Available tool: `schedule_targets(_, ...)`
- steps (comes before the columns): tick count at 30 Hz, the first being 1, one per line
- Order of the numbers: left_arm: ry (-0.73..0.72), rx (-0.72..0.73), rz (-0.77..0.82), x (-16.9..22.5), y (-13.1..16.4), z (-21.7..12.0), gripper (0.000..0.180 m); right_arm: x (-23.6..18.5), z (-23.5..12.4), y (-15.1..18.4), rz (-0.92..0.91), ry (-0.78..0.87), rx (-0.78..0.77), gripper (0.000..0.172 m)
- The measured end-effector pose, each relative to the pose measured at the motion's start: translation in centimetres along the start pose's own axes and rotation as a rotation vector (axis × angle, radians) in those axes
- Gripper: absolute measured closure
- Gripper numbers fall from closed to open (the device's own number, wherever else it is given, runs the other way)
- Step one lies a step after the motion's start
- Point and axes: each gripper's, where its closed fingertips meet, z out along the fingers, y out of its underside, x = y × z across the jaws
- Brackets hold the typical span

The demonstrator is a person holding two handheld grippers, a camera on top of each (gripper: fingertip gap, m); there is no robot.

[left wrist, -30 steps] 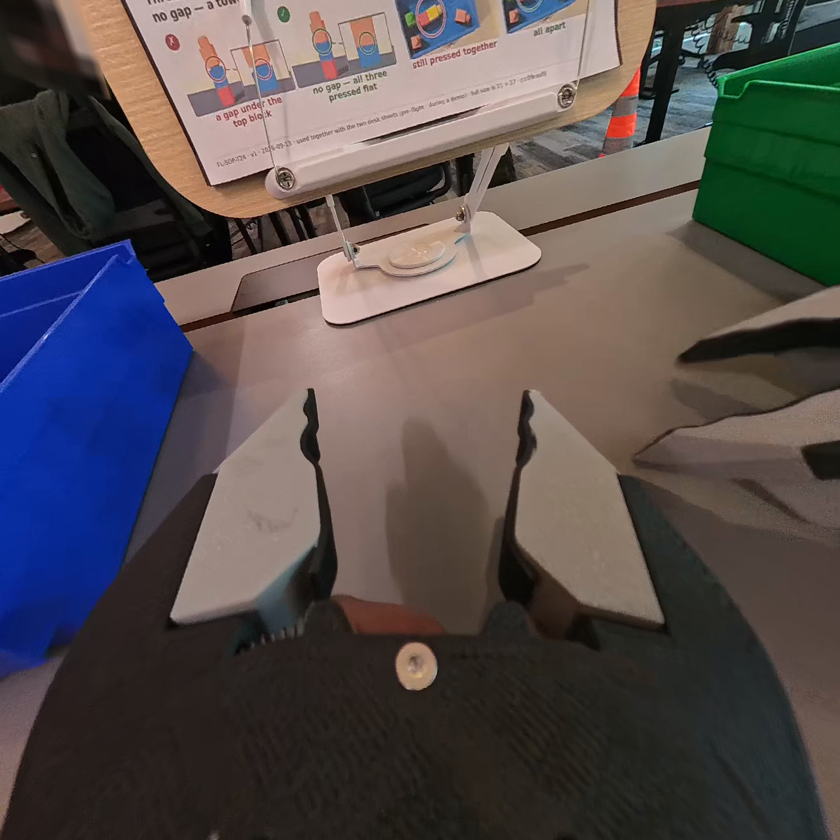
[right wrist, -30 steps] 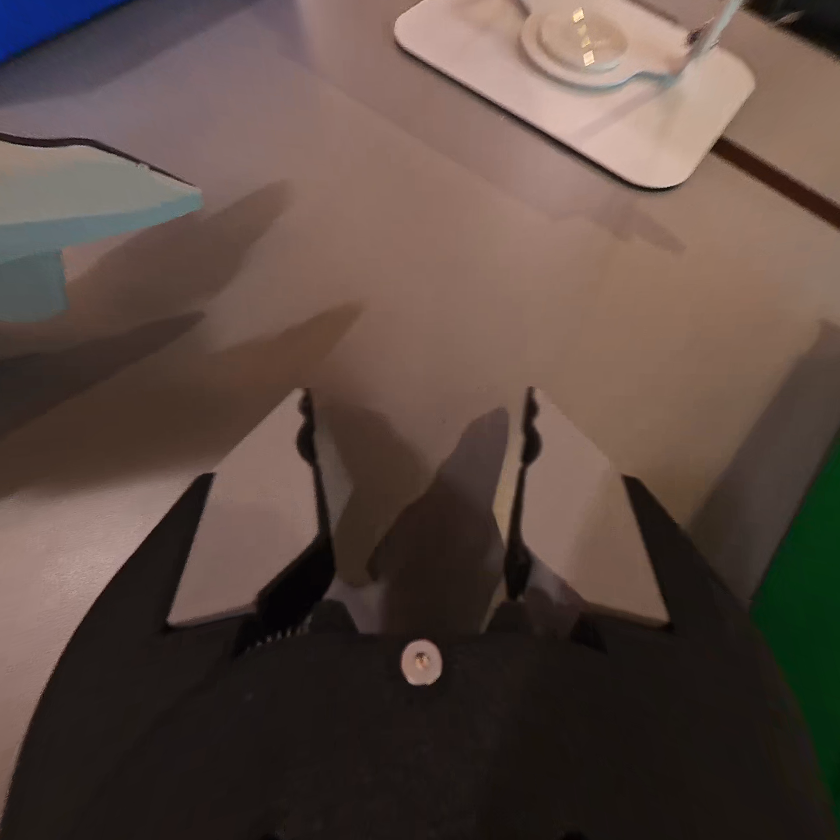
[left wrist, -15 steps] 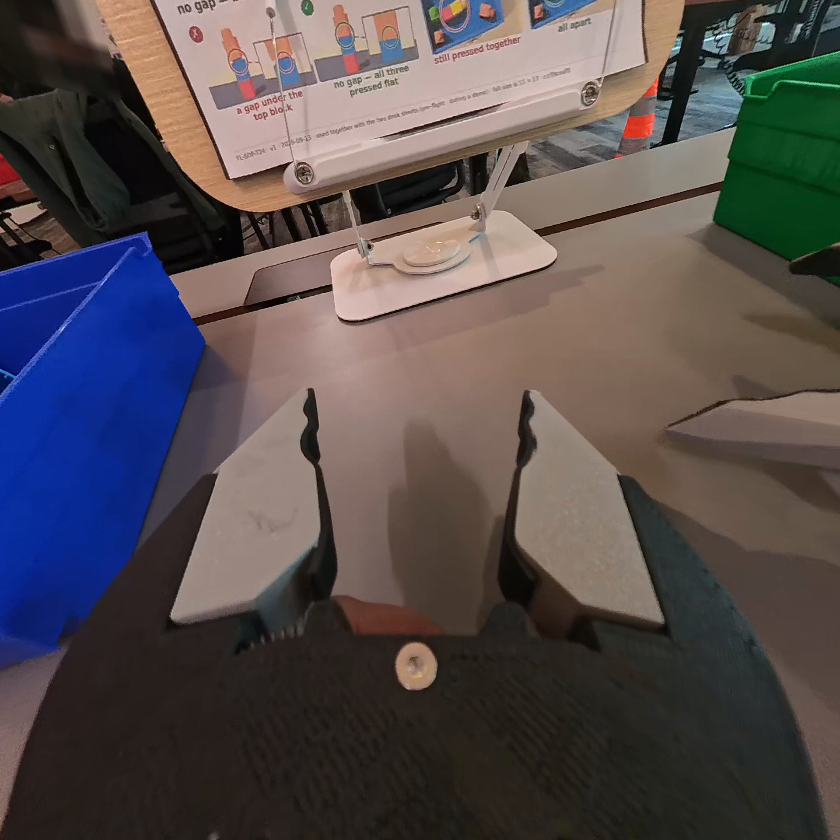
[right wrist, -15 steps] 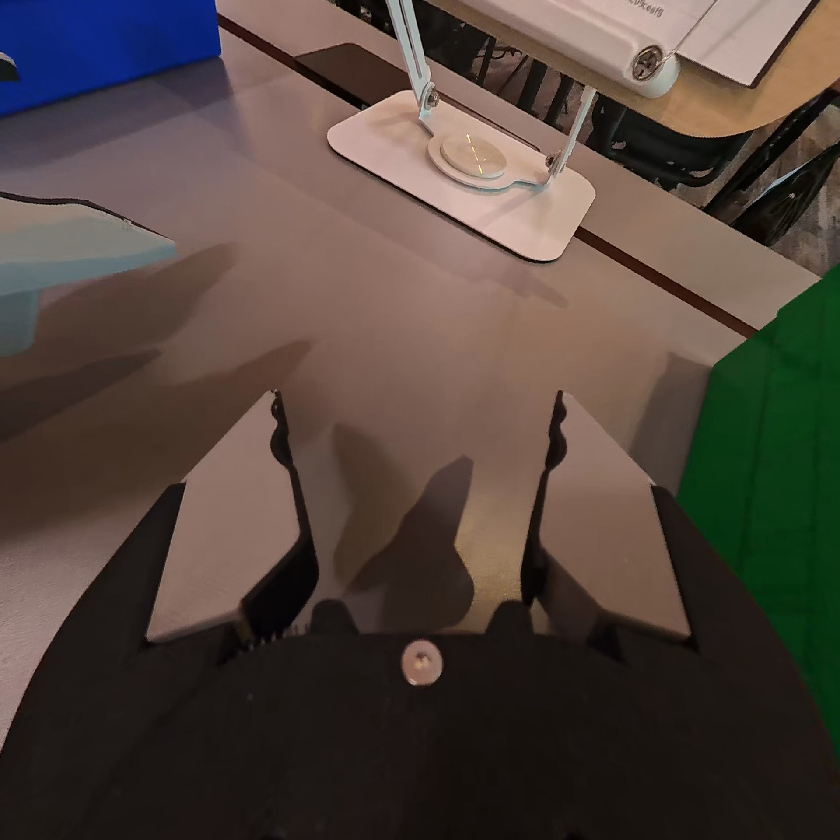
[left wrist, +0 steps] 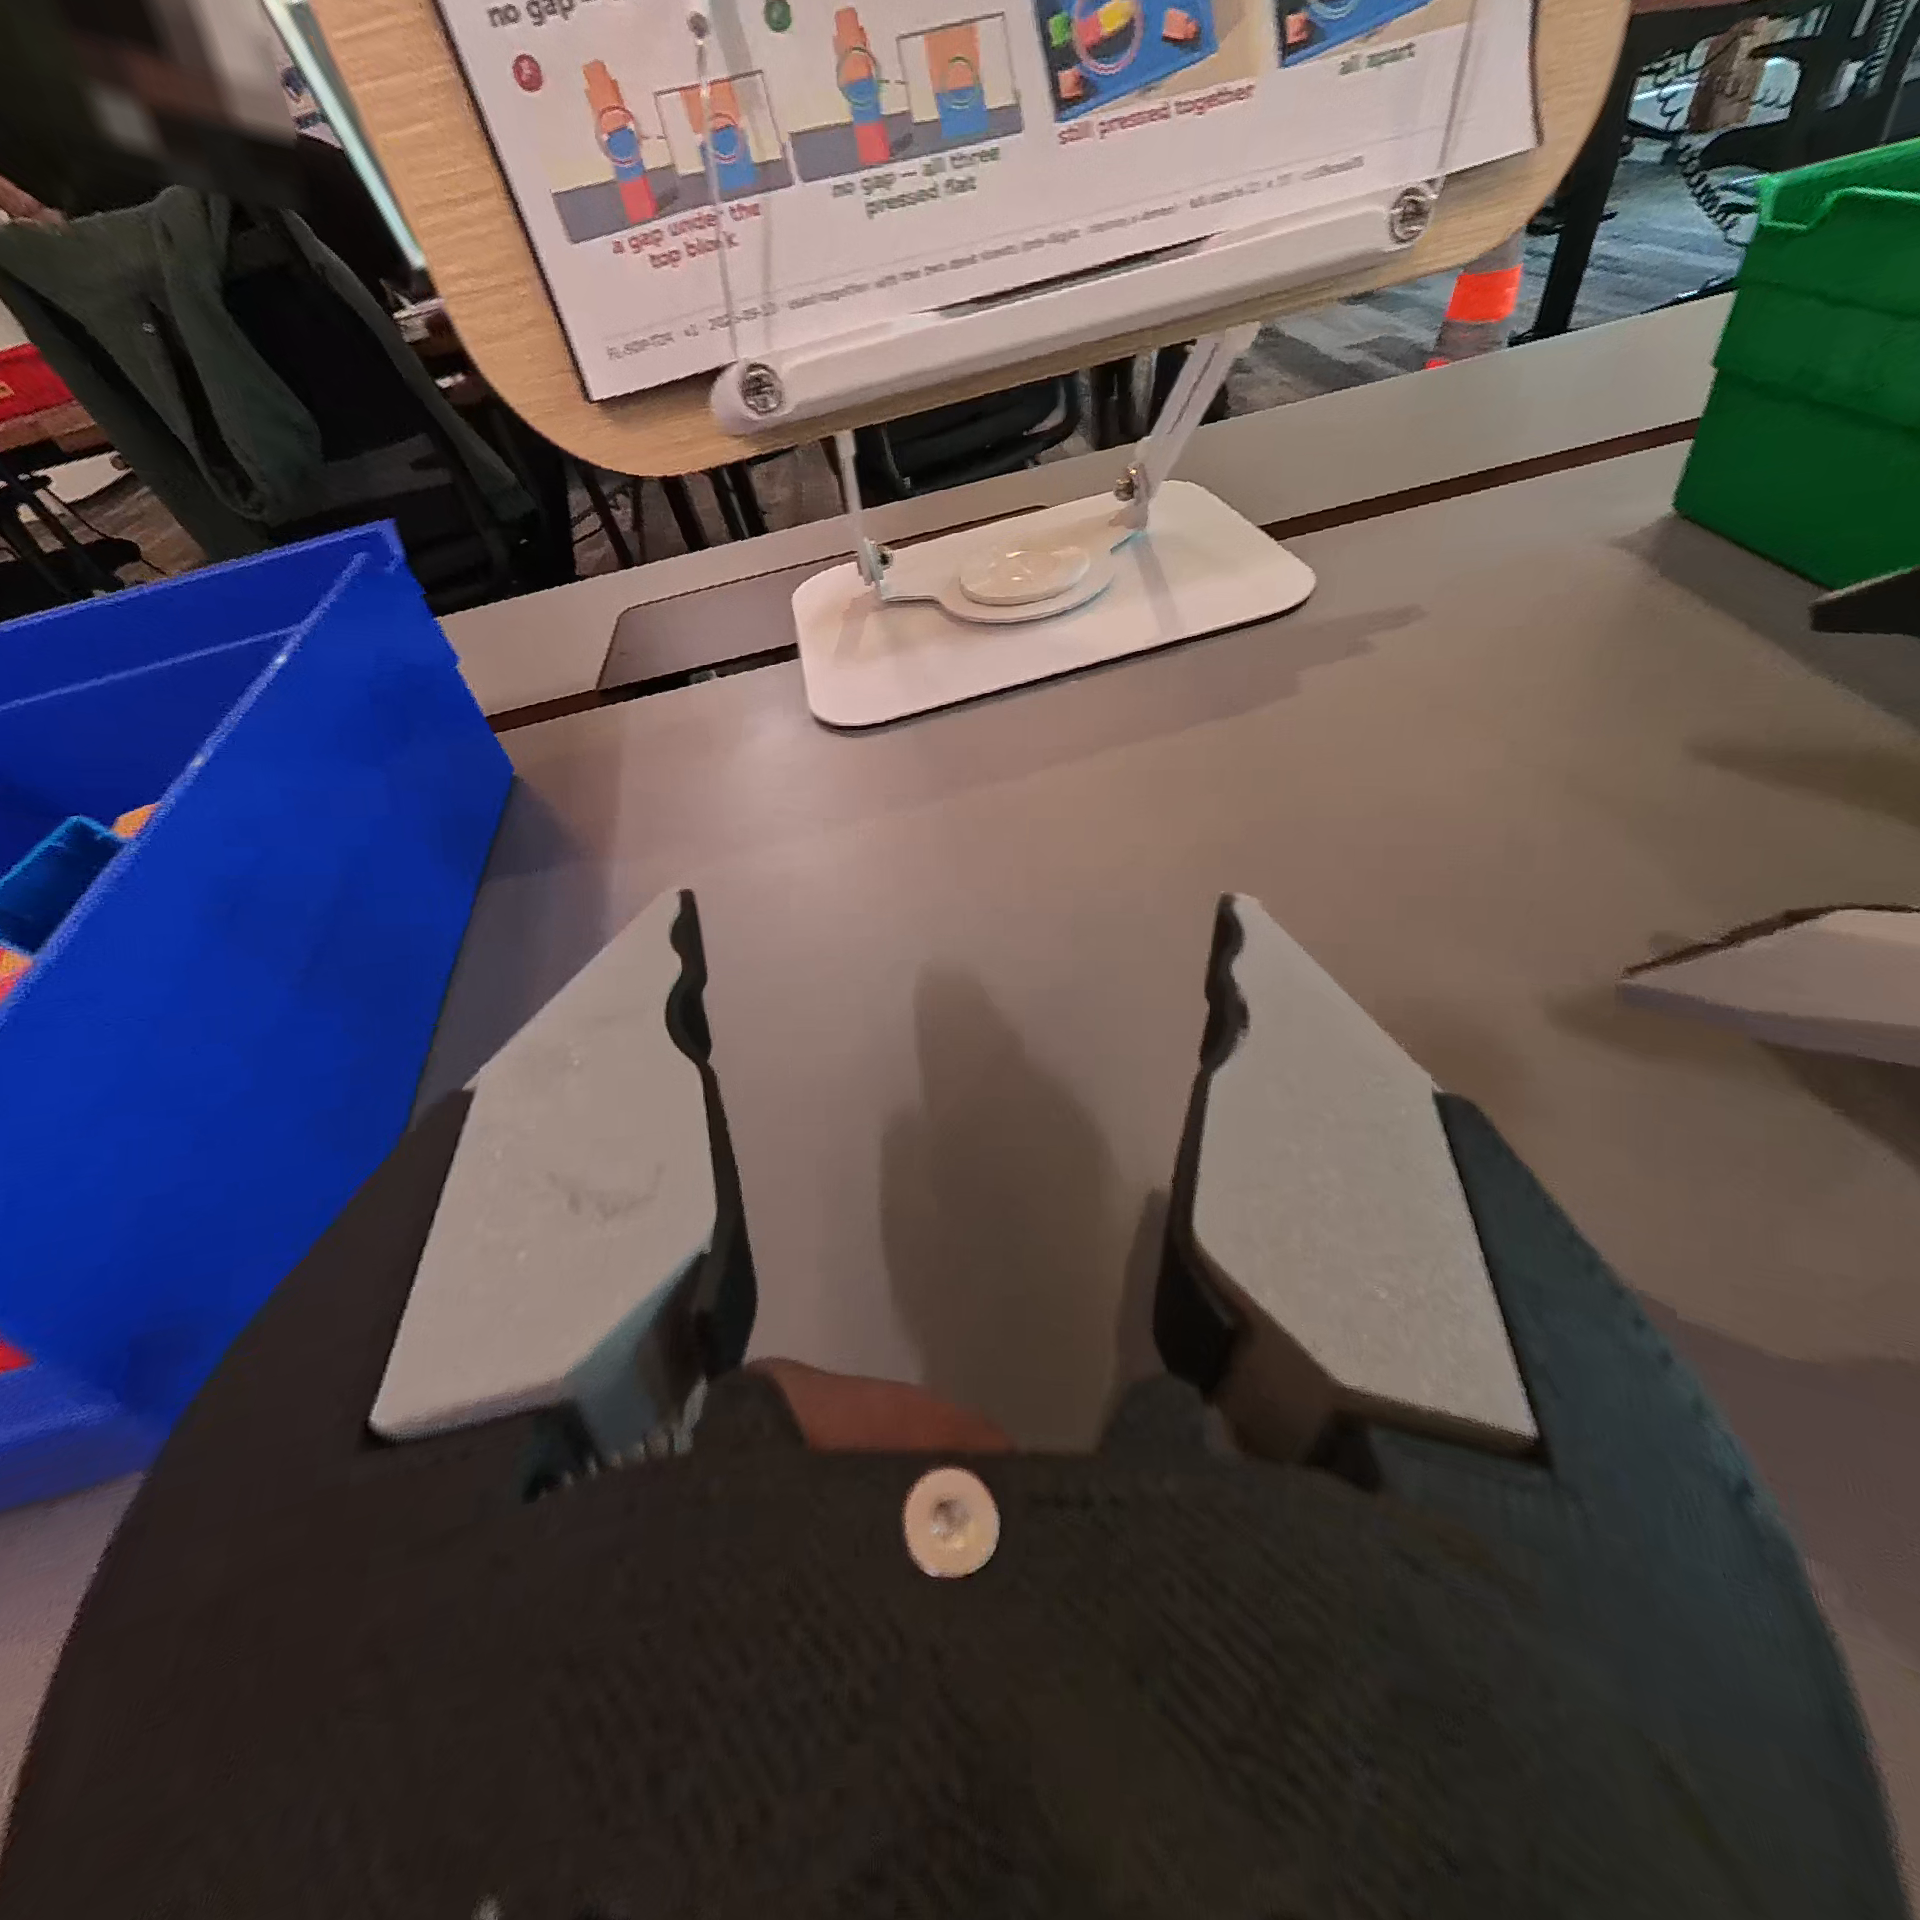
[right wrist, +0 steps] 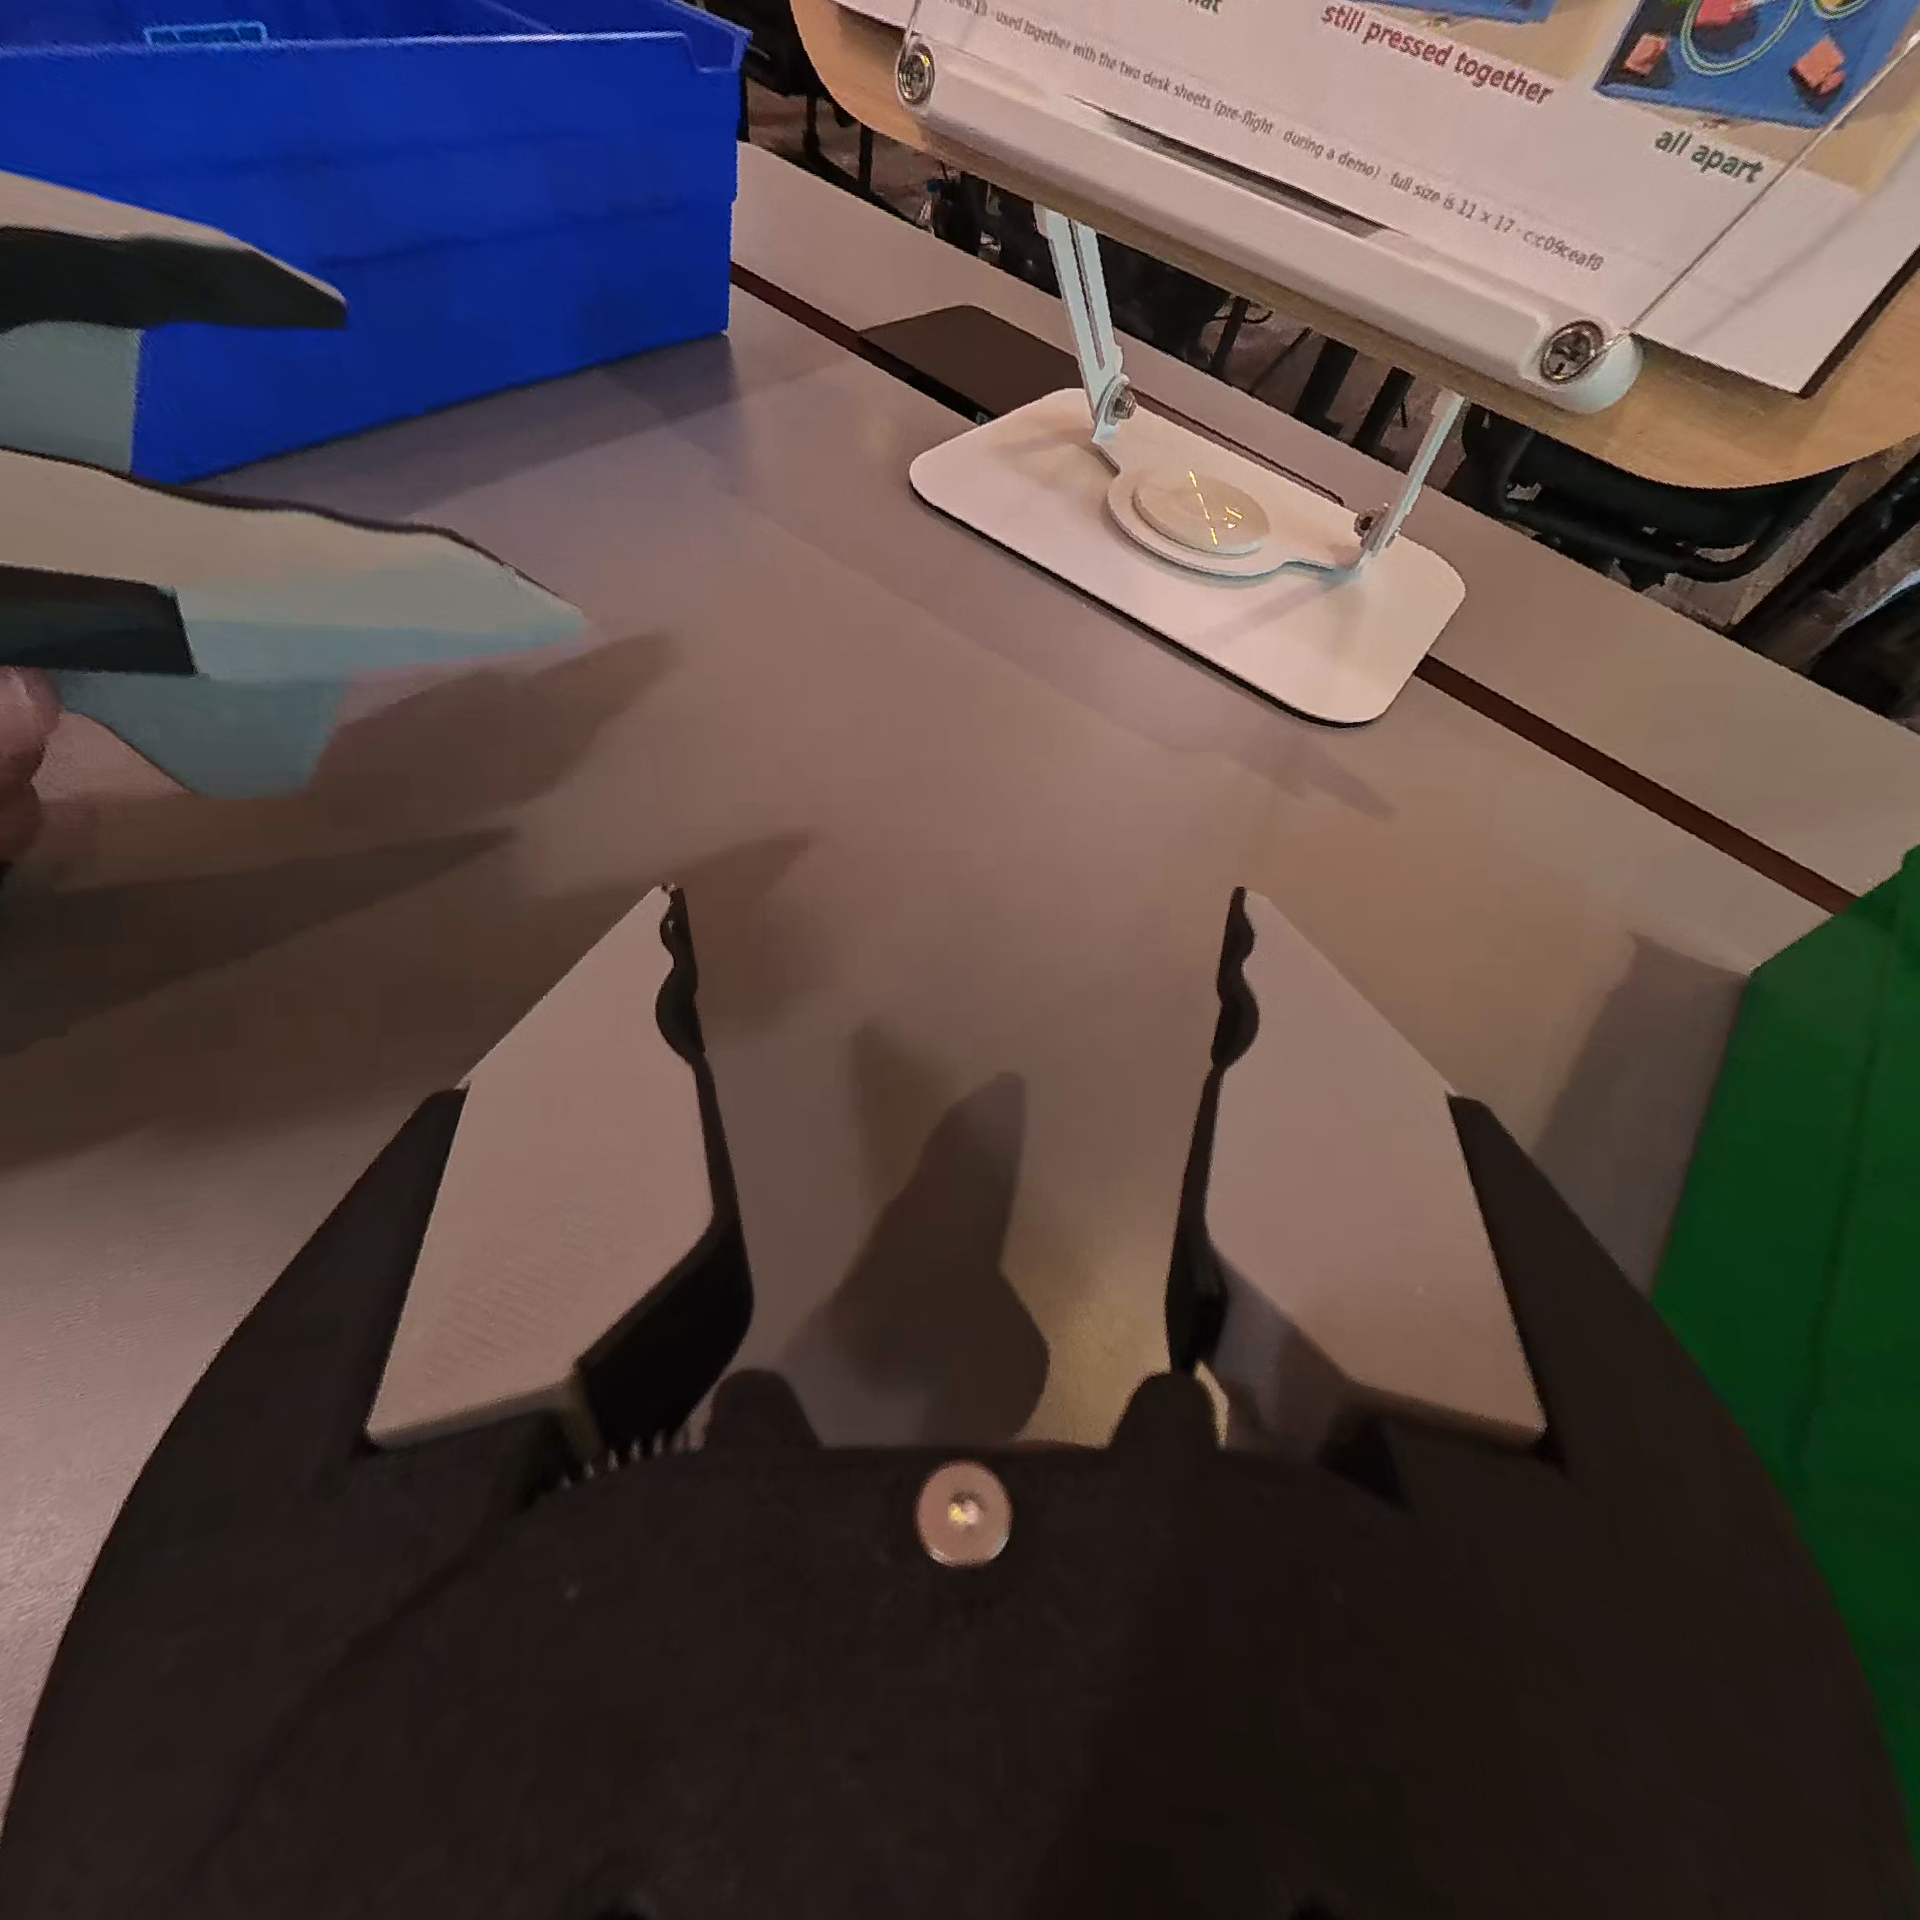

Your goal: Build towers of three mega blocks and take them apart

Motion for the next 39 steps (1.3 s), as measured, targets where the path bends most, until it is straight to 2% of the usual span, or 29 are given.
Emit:
schedule_targets(1, -0.008, 0.002, 0.000, -0.4, -0.1, -0.2, 0.085, 0.0, 0.0, 0.1, -0.002, 0.001, 0.002, 0.073)
schedule_targets(4, -0.040, 0.040, -0.034, -2.0, -0.2, -1.3, 0.102, -0.3, -0.1, -0.1, 0.005, -0.015, 0.019, 0.073)
schedule_targets(8, -0.052, -0.007, 0.025, -4.6, 0.3, -3.8, 0.095, -0.6, -0.4, -0.6, -0.013, -0.011, 0.038, 0.073)
schedule_targets(11, -0.100, 0.044, 0.047, -9.4, -2.2, -6.2, 0.103, -1.0, -0.5, -0.9, -0.026, -0.018, 0.049, 0.074)
schedule_targets(14, -0.131, 0.021, 0.065, -15.3, -4.9, -6.9, 0.121, -1.4, -0.5, -1.1, -0.037, -0.030, 0.052, 0.075)
schedule_targets(17, -0.167, -0.157, 0.091, -20.3, -4.2, -4.9, 0.122, -1.6, -0.4, -1.1, -0.053, -0.030, 0.050, 0.075)
schedule_targets(21, -0.085, -0.365, 0.095, -21.3, -1.8, -1.0, 0.122, -1.7, -0.4, -1.1, -0.045, -0.044, 0.048, 0.076)
schedule_targets(26, -0.149, -0.520, 0.233, -22.6, 1.1, 2.8, 0.128, -1.4, -0.2, -0.8, -0.047, -0.039, 0.036, 0.076)
schedule_targets(27, -0.140, -0.548, 0.240, -22.6, 1.8, 3.4, 0.135, -1.3, -0.2, -0.8, -0.044, -0.037, 0.037, 0.076)
schedule_targets(28, -0.120, -0.569, 0.242, -22.4, 2.4, 3.7, 0.151, -1.1, -0.2, -0.8, -0.041, -0.036, 0.037, 0.077)
schedule_targets(29, -0.108, -0.575, 0.240, -22.3, 2.6, 4.0, 0.176, -1.0, -0.2, -0.8, -0.037, -0.035, 0.038, 0.077)
schedule_targets(32, -0.139, -0.470, 0.218, -22.7, 0.1, 4.0, 0.180, -0.9, -0.2, -0.8, -0.018, -0.058, 0.037, 0.078)
schedule_targets(35, -0.110, -0.221, 0.156, -20.9, -5.8, 2.2, 0.180, -2.1, -0.6, -1.4, 0.045, -0.177, 0.065, 0.085)
schedule_targets(37, 0.041, -0.017, 0.099, -16.3, -9.9, 0.2, 0.180, -4.1, -1.3, -2.2, 0.122, -0.341, 0.098, 0.089)
schedule_targets(39, 0.241, 0.190, 0.061, -9.8, -12.8, -2.2, 0.180, -7.6, -3.0, -3.3, 0.259, -0.637, 0.113, 0.096)
